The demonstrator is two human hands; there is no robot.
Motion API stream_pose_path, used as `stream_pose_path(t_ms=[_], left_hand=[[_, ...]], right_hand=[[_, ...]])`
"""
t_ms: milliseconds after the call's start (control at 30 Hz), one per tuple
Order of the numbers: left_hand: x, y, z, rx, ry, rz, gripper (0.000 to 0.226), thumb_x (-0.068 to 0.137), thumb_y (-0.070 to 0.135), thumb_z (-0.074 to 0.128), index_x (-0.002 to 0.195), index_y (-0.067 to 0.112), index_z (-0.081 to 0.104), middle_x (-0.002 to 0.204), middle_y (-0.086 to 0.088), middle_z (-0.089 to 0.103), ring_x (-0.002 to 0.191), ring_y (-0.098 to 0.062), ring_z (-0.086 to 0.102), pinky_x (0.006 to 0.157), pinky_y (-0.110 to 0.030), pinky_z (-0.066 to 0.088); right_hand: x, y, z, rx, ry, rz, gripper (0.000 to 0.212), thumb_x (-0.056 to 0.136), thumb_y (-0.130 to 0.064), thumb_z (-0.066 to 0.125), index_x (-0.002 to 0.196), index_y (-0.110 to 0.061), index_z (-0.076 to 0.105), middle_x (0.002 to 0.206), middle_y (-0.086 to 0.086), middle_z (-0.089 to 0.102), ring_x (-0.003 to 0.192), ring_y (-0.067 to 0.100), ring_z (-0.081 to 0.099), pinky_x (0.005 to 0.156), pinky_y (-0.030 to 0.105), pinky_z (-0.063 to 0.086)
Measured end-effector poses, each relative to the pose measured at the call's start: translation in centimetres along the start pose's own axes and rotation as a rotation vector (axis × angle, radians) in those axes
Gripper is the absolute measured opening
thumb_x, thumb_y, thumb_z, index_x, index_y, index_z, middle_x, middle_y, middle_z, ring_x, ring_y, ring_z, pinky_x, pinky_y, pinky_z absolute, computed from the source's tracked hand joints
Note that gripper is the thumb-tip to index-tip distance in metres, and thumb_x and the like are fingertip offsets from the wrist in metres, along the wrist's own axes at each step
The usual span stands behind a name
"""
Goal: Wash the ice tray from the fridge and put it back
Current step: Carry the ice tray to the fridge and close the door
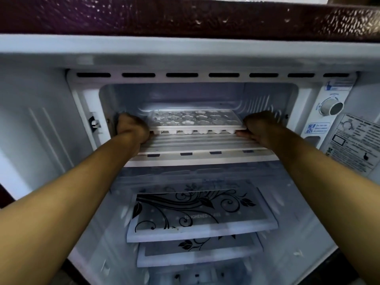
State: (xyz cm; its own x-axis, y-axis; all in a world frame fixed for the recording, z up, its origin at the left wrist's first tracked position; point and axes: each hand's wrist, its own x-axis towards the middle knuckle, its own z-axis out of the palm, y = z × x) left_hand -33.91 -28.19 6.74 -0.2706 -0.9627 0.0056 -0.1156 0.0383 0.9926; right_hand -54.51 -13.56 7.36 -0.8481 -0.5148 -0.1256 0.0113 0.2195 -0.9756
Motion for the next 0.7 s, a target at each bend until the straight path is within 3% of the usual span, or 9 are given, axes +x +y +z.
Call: stream_pose_path(t_ms=[67, 133, 167, 233, 333, 400, 467, 600, 700], left_hand=[[-0.4, -0.1, -0.3, 0.191, 0.083, 0.051, 0.028, 0.094, 0.008, 0.052, 0.122, 0.003, 0.056, 0.125, -0.019, 0.059, 0.089, -0.017, 0.049, 0.069, -0.023, 0.05], [-0.7, -0.1, -0.6, 0.236, 0.155, 0.044, 0.009, 0.095, 0.009, 0.049, 0.091, 0.011, 0.057, 0.105, -0.018, 0.06, 0.089, -0.016, 0.04, 0.054, -0.013, 0.032], [-0.7, -0.2, -0.7, 0.302, 0.183, 0.05, 0.021, 0.096, 0.009, 0.046, 0.076, 0.014, 0.047, 0.089, -0.014, 0.054, 0.089, -0.016, 0.036, 0.049, -0.012, 0.027], [-2.0, 0.2, -1.0, 0.373, 0.171, 0.082, 0.022, 0.095, 0.006, 0.045, 0.073, 0.007, 0.045, 0.081, -0.006, 0.049, 0.091, -0.017, 0.04, 0.052, -0.012, 0.033], [-4.4, 1.0, -1.8, 0.421, 0.17, 0.16, 0.018, 0.089, 0.005, 0.052, 0.105, 0.001, 0.061, 0.107, -0.015, 0.062, 0.104, -0.028, 0.057, 0.071, -0.017, 0.034], [-6.4, 1.4, -2.3, 0.452, 0.142, 0.191, 0.017, 0.088, 0.005, 0.051, 0.101, 0.003, 0.062, 0.098, -0.014, 0.062, 0.092, -0.03, 0.056, 0.069, -0.023, 0.034], [-8.5, 1.7, -2.7, 0.493, 0.112, 0.218, 0.018, 0.088, 0.003, 0.048, 0.101, 0.005, 0.061, 0.087, -0.008, 0.058, 0.084, -0.028, 0.052, 0.064, -0.022, 0.032], [-13.7, 2.1, -3.8, 0.49, 0.012, 0.234, 0.038, 0.09, 0.004, 0.049, 0.128, 0.0, 0.053, 0.116, -0.015, 0.061, 0.112, -0.033, 0.057, 0.087, -0.026, 0.043], [-18.5, 2.2, -4.8, 0.509, -0.073, 0.231, 0.044, 0.092, 0.007, 0.05, 0.135, 0.003, 0.048, 0.133, -0.015, 0.056, 0.121, -0.031, 0.054, 0.102, -0.032, 0.041]], right_hand=[[-0.2, 0.1, -0.1, -0.055, 0.015, -0.023, 0.019, 0.097, -0.001, 0.044, 0.113, 0.001, 0.053, 0.106, 0.016, 0.061, 0.075, 0.027, 0.066, 0.052, 0.023, 0.057], [-0.6, 0.2, -0.3, -0.192, 0.036, -0.075, 0.015, 0.093, -0.002, 0.047, 0.099, 0.005, 0.059, 0.105, 0.02, 0.063, 0.092, 0.033, 0.065, 0.075, 0.035, 0.056], [-1.1, 0.2, -0.4, -0.24, 0.047, -0.09, 0.013, 0.092, -0.003, 0.048, 0.085, 0.0, 0.059, 0.099, 0.022, 0.064, 0.09, 0.033, 0.064, 0.081, 0.04, 0.054], [-2.4, 0.1, -0.9, -0.312, 0.044, -0.129, 0.021, 0.09, -0.005, 0.048, 0.07, -0.007, 0.051, 0.086, 0.02, 0.06, 0.078, 0.029, 0.06, 0.078, 0.042, 0.052], [-4.5, -0.3, -1.7, -0.474, 0.013, -0.172, 0.024, 0.089, -0.009, 0.049, 0.066, -0.009, 0.048, 0.071, 0.012, 0.054, 0.06, 0.02, 0.051, 0.058, 0.027, 0.043], [-6.6, -0.6, -2.4, -0.542, -0.011, -0.181, 0.026, 0.091, -0.014, 0.05, 0.066, -0.01, 0.045, 0.068, 0.01, 0.048, 0.055, 0.017, 0.045, 0.05, 0.026, 0.035], [-9.0, -0.9, -3.1, -0.577, -0.038, -0.204, 0.022, 0.092, -0.017, 0.051, 0.072, -0.008, 0.049, 0.072, 0.012, 0.047, 0.056, 0.018, 0.044, 0.05, 0.026, 0.033], [-15.1, -0.3, -4.7, -0.518, -0.124, -0.257, 0.016, 0.093, -0.011, 0.051, 0.095, 0.001, 0.061, 0.082, 0.011, 0.053, 0.074, 0.021, 0.05, 0.07, 0.028, 0.037], [-20.6, 0.5, -6.3, -0.534, -0.197, -0.237, 0.039, 0.096, -0.019, 0.05, 0.131, 0.0, 0.049, 0.119, 0.014, 0.059, 0.11, 0.024, 0.054, 0.089, 0.028, 0.04]])
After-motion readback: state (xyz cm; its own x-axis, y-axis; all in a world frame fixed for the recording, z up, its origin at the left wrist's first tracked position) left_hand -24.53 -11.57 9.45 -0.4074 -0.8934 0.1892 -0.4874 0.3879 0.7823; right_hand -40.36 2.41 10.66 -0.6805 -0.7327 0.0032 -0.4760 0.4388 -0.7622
